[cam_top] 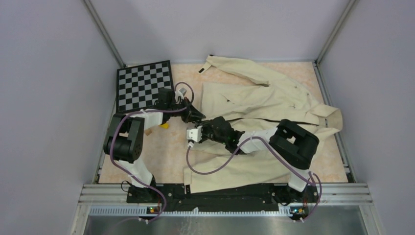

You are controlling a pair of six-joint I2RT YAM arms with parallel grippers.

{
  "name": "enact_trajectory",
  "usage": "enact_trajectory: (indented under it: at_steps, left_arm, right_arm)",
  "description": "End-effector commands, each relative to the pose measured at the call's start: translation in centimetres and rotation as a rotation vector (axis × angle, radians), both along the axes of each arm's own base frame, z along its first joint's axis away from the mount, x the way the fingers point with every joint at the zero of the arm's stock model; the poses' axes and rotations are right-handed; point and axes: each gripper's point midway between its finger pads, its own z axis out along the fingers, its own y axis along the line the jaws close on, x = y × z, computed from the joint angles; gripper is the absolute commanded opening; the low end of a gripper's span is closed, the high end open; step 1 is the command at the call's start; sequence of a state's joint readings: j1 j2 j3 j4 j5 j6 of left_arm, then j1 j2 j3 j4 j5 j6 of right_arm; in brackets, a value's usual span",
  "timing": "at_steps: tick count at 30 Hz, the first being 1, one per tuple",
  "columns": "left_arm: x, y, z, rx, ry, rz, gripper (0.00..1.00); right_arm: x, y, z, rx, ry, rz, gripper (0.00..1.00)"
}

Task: Zip up the jacket

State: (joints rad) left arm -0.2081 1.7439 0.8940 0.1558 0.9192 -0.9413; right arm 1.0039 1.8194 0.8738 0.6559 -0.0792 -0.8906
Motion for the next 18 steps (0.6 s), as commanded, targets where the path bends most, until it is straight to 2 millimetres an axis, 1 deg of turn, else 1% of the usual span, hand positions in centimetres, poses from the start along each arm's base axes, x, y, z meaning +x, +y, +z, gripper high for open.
enact_trajectory:
  at_steps: [1,5,7,11,13,14,15,17,18]
  left_arm:
    - [-0.2,-0.1,1.0,-0.019,-0.031,-0.014,0.00]
    - [-0.3,-0.1,1.0,-0.019,-0.030,-0.014,0.00]
    - [-0.3,0.0,0.9,-0.018,-0.027,-0.013,0.00]
    - [-0.3,0.0,0.8,-0.017,-0.027,-0.012,0.00]
    - [-0.3,0.0,0.8,-0.015,-0.026,-0.010,0.00]
    - [-0.3,0.0,0.8,-0.015,-0.027,-0.011,0.00]
    - [-0.3,0.0,0.8,-0.014,-0.027,-0.010,0.00]
    - [-0.2,0.0,0.6,-0.008,-0.026,-0.009,0.00]
    - [-0.1,0.0,0.6,-0.004,-0.029,-0.010,0.00]
  right_arm:
    - [1.4,0.6,1.8,-0.003,-0.113,-0.079,0.26]
    - [2.2,0.4,1.9,-0.040,-0.186,-0.151,0.24]
    - [2.7,0.3,2.4,-0.045,-0.232,-0.196,0.24]
    - [3.1,0.4,2.4,-0.082,-0.275,-0.230,0.23]
    - [3.3,0.4,2.8,-0.080,-0.313,-0.259,0.19]
    - [3.5,0.3,3.2,-0.069,-0.330,-0.276,0.16]
    - [3.5,0.2,3.5,-0.060,-0.341,-0.282,0.10]
    - [3.1,0.1,4.3,-0.013,-0.337,-0.274,0.02]
    - [2.6,0.1,5.3,0.032,-0.320,-0.249,0.00]
